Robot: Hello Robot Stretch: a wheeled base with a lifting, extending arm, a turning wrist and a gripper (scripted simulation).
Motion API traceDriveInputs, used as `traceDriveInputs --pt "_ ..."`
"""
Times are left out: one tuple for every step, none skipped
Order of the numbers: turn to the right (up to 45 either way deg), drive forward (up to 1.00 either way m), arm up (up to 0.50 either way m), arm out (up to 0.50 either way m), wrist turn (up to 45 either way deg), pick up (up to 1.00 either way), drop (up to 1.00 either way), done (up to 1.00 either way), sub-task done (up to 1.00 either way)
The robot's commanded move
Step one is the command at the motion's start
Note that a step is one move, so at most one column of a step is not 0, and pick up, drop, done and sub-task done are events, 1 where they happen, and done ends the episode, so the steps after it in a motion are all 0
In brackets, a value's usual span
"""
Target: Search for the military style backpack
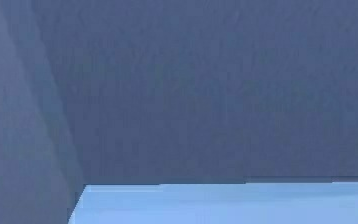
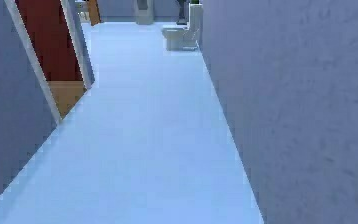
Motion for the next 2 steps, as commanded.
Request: traceDriveInputs --pt "45.0 0.00 0.00 0.00 0.0 0.00 0.00 0.00 0.00" --pt "27.0 0.00 0.00 0.00 0.0 0.00 0.00 0.00 0.00"
